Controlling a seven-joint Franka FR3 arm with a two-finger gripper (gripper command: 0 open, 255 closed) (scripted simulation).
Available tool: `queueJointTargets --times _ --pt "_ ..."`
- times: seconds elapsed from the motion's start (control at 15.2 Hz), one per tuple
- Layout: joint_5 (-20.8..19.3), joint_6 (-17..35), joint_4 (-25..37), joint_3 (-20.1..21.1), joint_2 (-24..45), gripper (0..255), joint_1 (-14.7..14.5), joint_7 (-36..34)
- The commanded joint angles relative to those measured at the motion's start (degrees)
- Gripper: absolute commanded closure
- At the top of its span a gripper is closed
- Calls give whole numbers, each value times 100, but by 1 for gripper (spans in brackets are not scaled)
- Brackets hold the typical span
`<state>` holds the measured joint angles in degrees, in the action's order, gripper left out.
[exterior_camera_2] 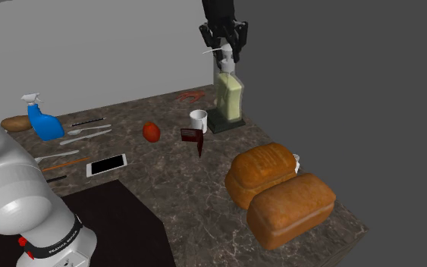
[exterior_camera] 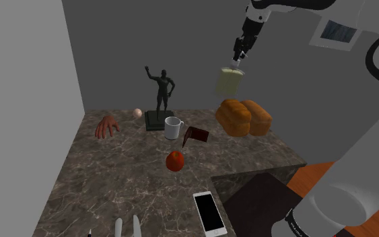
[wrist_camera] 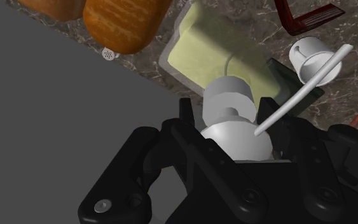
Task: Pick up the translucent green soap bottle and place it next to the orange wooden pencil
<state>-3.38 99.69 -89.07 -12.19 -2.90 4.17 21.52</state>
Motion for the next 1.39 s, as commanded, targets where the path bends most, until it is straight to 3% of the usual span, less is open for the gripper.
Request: queueJointTargets --times 0.0,0.4,0.86,1.32 --pt "25 -202 289 -10 87 255 7 30" --pt "77 -665 953 -28 291 255 22 80" --pt "-281 -582 -367 503 -899 255 -363 -823" --pt "-361 -716 -1205 1125 -1772 255 -636 -1708"
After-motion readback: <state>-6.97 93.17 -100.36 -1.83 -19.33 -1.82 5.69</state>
